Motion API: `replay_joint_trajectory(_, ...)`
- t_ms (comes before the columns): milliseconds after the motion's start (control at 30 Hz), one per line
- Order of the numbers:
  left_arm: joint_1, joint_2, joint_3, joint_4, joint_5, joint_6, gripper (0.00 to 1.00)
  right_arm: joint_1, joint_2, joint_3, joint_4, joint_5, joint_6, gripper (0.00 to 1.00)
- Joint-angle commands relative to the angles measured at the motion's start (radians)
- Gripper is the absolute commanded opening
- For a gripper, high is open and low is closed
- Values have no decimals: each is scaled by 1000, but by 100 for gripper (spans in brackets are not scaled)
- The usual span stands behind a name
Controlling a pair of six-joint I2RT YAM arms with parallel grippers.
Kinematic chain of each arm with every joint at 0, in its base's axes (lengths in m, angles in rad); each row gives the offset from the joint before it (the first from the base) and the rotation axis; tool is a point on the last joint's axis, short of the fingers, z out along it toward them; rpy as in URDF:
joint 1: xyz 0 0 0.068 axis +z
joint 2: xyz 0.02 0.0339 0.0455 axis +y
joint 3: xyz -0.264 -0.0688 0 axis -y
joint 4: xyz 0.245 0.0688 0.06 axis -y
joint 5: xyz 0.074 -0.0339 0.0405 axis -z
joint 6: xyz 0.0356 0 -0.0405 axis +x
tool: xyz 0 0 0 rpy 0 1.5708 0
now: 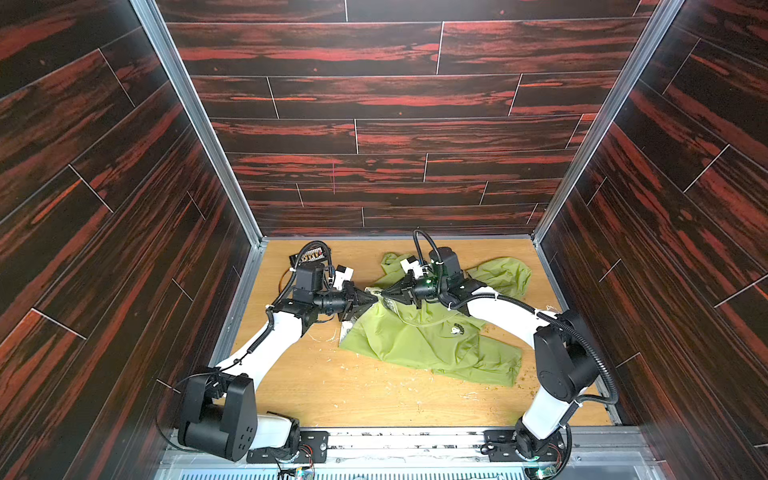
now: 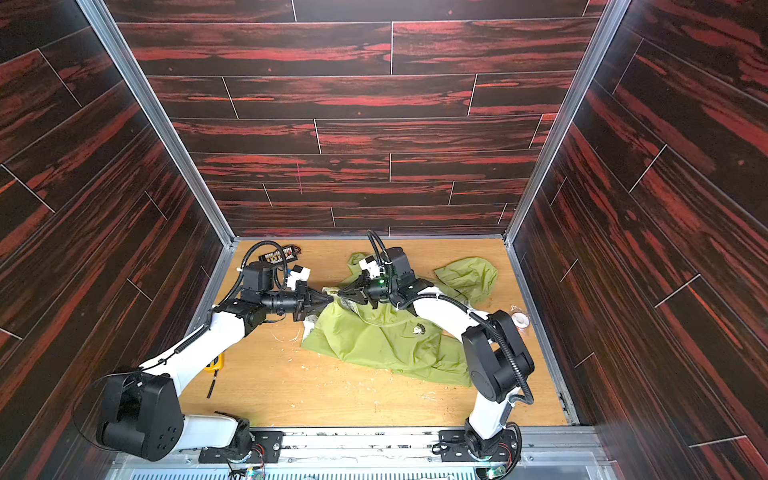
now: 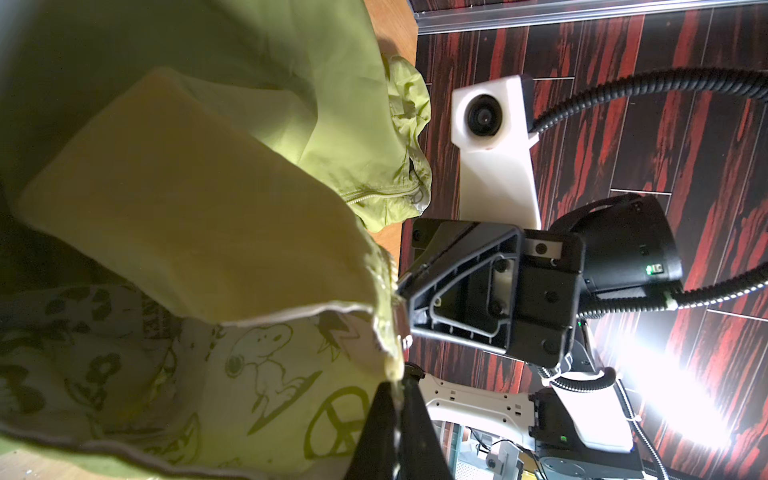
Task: Zip up the jacket
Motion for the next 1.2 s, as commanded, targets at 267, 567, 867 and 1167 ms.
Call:
replay_joint_trajectory(267,34,-78,-6,0,3,6,0,-25,-87,-52,-48,65,-14,0)
replay_joint_trajectory(567,38,-68,-9,66,2,-48,38,-18,-83,-23,-22,32,-16,0)
replay_joint_trajectory(867,37,-31,-11,162,-17,-123,54,-8,-76,-14,-7,13,-14,0)
replay_joint_trajectory(1167,19,27,25,137,-15,-110,53,2,-66,-10,1,5,-12,0)
